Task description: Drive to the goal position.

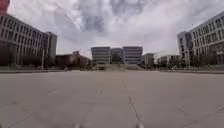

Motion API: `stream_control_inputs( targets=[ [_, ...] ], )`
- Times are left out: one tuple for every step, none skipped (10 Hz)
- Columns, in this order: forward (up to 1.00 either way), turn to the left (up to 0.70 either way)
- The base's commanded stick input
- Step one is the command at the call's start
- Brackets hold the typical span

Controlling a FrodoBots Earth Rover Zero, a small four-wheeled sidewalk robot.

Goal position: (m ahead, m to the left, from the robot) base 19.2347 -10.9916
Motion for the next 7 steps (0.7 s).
stream_control_inputs(
  targets=[
    [0.70, 0.00],
    [0.70, 0.00],
    [0.70, 0.00],
    [0.70, 0.00],
    [0.70, 0.00],
    [0.70, 0.00],
    [0.70, 0.00]
  ],
)
